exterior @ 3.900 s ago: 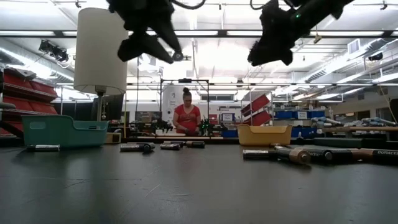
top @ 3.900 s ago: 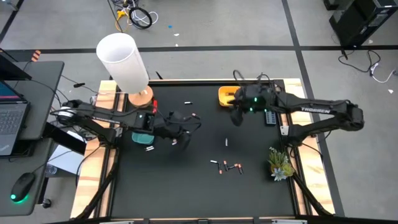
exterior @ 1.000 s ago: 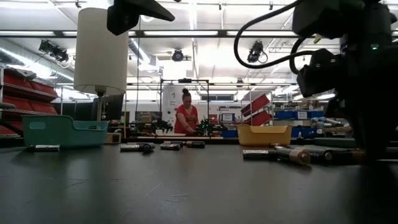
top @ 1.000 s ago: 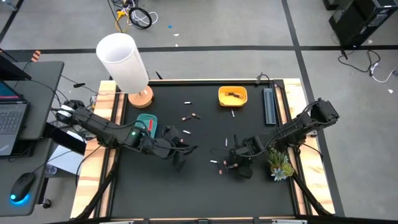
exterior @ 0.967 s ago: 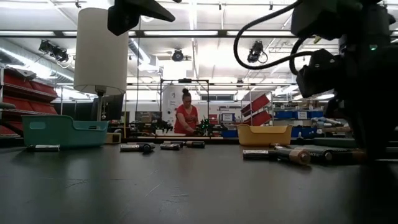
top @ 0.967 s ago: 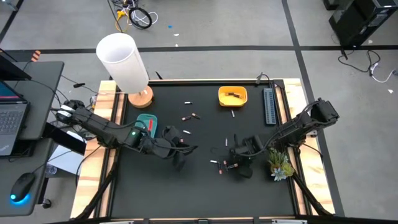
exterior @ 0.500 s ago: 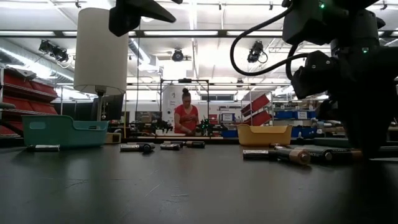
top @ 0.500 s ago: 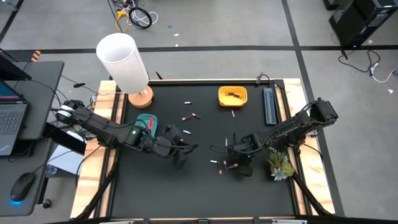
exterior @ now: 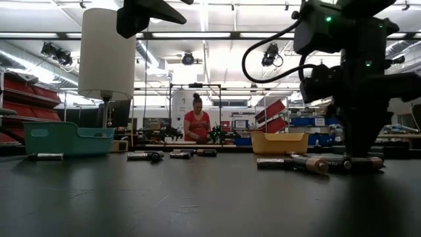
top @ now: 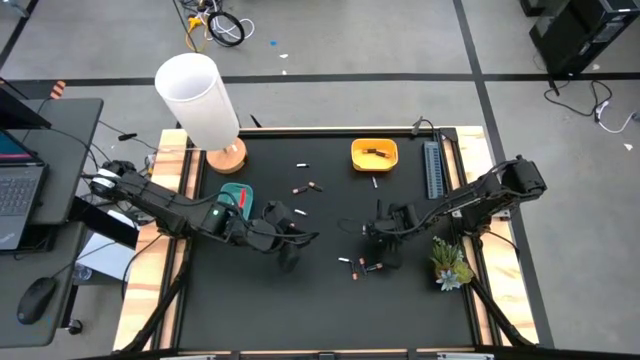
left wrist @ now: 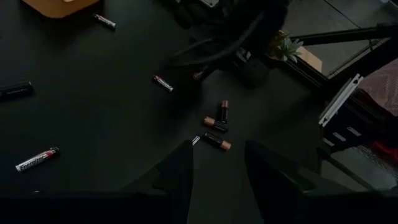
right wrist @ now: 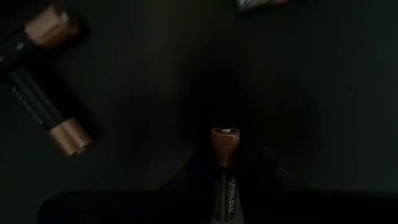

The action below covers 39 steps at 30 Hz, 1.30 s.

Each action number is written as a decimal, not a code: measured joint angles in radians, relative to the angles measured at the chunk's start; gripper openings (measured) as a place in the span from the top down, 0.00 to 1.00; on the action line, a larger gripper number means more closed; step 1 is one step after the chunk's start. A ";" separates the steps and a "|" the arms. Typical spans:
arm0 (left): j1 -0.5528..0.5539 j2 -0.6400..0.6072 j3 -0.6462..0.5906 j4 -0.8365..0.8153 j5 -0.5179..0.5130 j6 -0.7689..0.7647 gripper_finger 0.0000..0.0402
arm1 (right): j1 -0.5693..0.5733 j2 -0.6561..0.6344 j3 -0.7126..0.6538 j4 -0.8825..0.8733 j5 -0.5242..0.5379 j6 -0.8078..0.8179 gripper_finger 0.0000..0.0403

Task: Sort batteries
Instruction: Put the black battery into the yellow bin

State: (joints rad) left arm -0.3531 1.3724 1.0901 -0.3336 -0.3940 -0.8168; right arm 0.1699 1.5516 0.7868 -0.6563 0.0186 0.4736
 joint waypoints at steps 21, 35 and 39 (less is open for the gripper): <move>0.222 -0.001 0.000 0.002 0.086 0.055 0.61 | -0.572 -0.210 0.084 0.037 -0.051 -0.574 0.88; 0.376 -0.001 0.000 0.000 0.164 0.068 0.61 | -0.881 0.003 0.187 0.218 -0.143 -0.717 0.85; 0.390 -0.001 0.000 -0.006 0.164 0.073 0.61 | -0.916 0.068 0.262 0.202 -0.144 -0.719 0.73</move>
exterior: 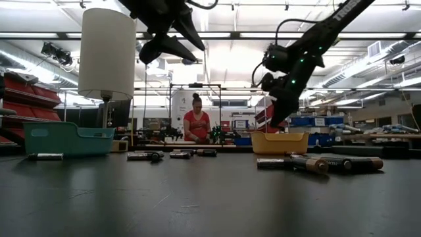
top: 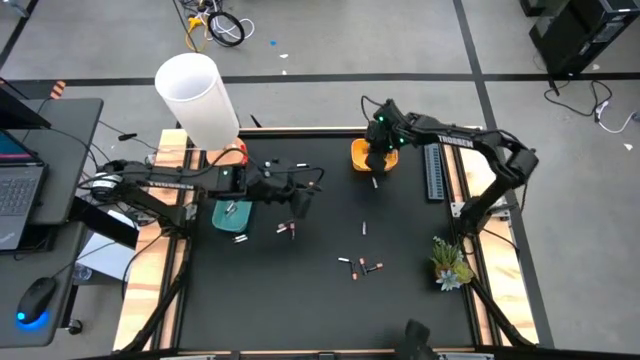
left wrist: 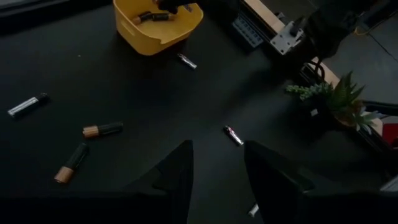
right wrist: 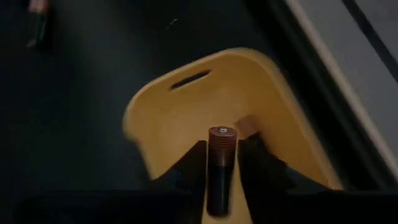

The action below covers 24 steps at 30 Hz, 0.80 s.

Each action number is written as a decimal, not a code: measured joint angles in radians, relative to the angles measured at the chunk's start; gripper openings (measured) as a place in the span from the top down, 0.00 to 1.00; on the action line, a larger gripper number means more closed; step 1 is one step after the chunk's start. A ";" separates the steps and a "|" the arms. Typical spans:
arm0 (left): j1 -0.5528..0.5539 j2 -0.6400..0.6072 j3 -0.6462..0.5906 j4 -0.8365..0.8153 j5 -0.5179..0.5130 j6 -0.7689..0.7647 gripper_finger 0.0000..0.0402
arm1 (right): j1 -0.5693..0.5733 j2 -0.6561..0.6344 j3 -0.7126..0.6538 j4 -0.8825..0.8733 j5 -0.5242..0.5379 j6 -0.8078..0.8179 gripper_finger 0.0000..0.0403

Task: Sort batteries
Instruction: Put the black battery into the yellow bin

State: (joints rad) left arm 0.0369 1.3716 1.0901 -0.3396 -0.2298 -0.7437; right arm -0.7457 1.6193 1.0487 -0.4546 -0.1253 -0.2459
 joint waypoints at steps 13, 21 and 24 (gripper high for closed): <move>0.003 0.000 0.000 -0.176 0.068 0.038 0.61 | 0.102 -0.101 0.210 -0.105 -0.090 -0.006 0.58; 0.020 0.002 0.000 -0.343 0.126 0.274 0.61 | 0.307 -0.127 0.209 -0.076 -0.124 0.173 0.62; 0.047 0.015 0.000 -0.341 0.166 0.376 0.61 | 0.389 -0.149 0.209 -0.076 -0.049 0.189 0.65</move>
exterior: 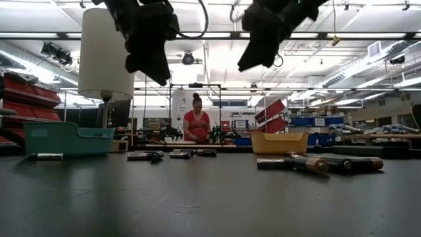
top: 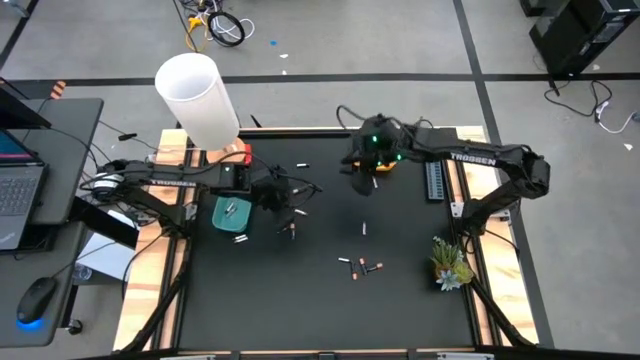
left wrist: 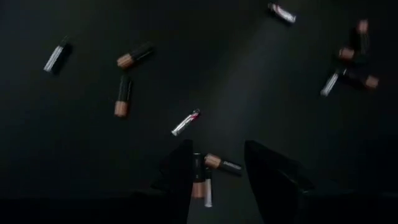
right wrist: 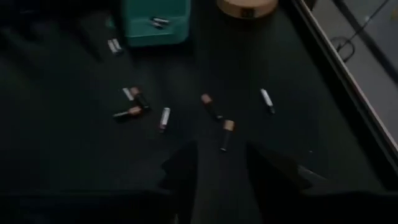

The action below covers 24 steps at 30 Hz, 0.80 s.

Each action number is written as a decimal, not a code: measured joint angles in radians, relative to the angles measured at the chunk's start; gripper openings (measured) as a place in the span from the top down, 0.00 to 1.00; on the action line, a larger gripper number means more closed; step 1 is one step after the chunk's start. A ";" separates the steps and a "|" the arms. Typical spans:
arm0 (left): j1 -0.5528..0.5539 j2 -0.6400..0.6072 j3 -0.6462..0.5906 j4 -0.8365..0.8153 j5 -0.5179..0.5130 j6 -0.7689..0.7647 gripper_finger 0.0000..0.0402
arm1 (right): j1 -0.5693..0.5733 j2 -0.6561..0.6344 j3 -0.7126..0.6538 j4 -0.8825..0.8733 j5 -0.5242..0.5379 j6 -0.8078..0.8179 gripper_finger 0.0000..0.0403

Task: Sort batteries
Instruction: Put the black battery into the yellow bin

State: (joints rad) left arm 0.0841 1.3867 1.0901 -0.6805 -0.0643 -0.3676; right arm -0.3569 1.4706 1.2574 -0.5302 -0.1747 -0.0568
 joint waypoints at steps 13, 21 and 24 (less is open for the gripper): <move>0.098 0.017 -0.372 0.759 -0.094 0.189 0.61 | 0.170 -0.348 -0.214 0.057 0.176 0.149 0.73; 0.107 0.017 -0.568 1.094 -0.152 0.238 0.61 | 0.242 -0.471 -0.356 0.214 0.271 0.201 0.73; 0.113 0.017 -0.626 1.186 -0.195 0.236 0.61 | 0.260 -0.470 -0.414 0.334 0.290 0.188 0.73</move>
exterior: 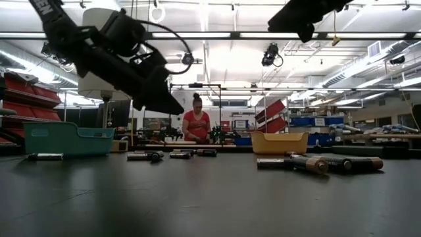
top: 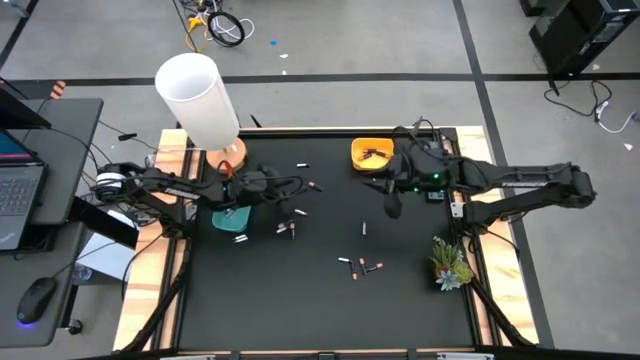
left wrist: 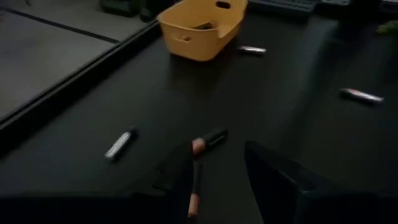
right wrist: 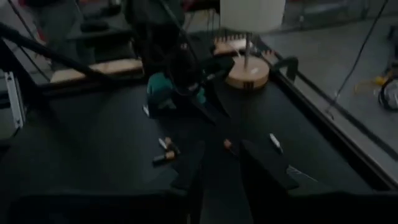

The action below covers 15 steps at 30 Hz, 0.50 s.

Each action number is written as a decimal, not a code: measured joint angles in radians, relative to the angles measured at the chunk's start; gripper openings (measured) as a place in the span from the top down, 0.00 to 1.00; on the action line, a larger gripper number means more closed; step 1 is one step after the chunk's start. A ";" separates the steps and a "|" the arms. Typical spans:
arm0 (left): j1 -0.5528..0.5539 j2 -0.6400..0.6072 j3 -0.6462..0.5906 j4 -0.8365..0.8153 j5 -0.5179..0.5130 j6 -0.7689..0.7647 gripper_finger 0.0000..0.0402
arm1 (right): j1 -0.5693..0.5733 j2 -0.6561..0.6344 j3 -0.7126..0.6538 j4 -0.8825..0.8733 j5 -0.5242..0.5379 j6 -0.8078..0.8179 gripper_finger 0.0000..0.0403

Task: Sort batteries
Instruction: Put the black battery into the yellow bin

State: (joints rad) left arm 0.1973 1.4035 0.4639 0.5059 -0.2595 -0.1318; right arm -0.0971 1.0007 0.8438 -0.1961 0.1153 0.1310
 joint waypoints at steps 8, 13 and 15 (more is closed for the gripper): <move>0.012 0.137 -0.042 0.215 0.008 -0.003 0.61 | 0.005 0.044 -0.104 0.231 0.018 0.008 0.73; 0.022 0.281 -0.042 0.372 -0.023 -0.010 0.61 | 0.002 0.047 -0.104 0.249 0.020 0.000 0.73; 0.030 0.338 -0.041 0.444 -0.028 -0.008 0.61 | 0.002 0.046 -0.104 0.255 0.020 0.000 0.73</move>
State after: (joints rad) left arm 0.2270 1.7420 0.4225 0.9498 -0.2873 -0.1398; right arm -0.0948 1.0469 0.7399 0.0594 0.1349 0.1307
